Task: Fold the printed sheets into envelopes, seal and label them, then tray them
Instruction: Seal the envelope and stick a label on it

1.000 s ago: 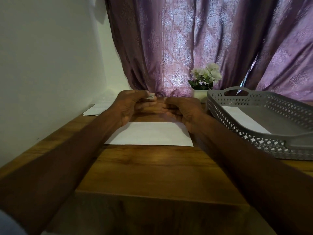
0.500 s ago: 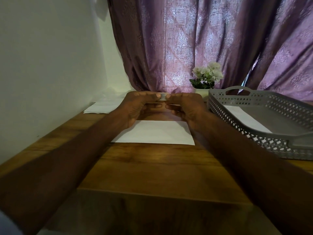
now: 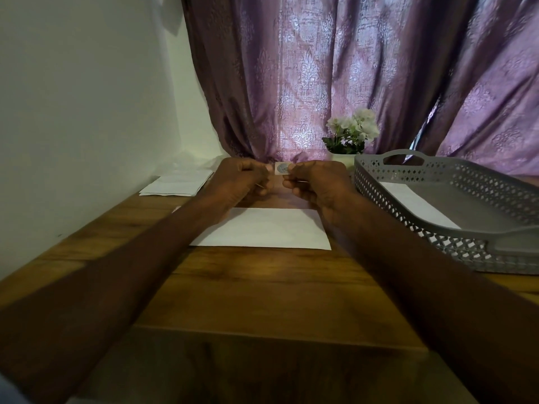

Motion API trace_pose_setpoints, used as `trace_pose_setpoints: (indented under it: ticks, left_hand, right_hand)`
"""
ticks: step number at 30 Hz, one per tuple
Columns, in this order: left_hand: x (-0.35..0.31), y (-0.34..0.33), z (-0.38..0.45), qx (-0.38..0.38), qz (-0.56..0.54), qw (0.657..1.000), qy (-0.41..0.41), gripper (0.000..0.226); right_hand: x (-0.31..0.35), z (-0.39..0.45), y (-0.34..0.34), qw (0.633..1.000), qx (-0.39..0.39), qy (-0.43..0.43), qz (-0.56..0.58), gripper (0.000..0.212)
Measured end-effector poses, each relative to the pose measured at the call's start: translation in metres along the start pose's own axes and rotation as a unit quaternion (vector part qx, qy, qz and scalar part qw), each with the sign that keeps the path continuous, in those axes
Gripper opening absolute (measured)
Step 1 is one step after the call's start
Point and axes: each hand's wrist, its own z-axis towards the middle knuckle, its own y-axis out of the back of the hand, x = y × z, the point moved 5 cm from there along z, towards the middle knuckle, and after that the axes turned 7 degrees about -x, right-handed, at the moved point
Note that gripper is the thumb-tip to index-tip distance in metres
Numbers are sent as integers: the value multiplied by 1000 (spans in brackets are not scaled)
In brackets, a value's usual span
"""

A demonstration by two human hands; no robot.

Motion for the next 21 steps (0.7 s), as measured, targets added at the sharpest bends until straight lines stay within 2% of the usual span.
trace_pose_setpoints:
  ticks: [3, 5, 8, 11, 14, 18, 21]
  left_hand:
    - [3, 0, 6, 17, 125, 990, -66, 19]
    - [2, -3, 6, 62, 188, 974, -114, 19]
    - [0, -12, 4, 151, 229, 949, -154, 15]
    - [2, -12, -2, 171, 284, 928, -167, 15]
    - [5, -12, -5, 178, 284, 925, -178, 15]
    - [5, -13, -4, 176, 281, 927, -177, 14]
    - [2, -18, -9, 200, 260, 925, -189, 12]
  right_hand:
    - [7, -7, 5, 1000, 3, -8, 4, 21]
    - [12, -13, 8, 1000, 12, -13, 12, 22]
    - [15, -18, 11, 1000, 21, -3, 5, 20]
    - [19, -18, 12, 996, 26, 53, -63, 20]
    - [20, -18, 10, 990, 40, 82, -112, 21]
    - [26, -14, 12, 952, 74, 145, -258, 21]
    - [35, -18, 16, 909, 139, 154, -361, 19]
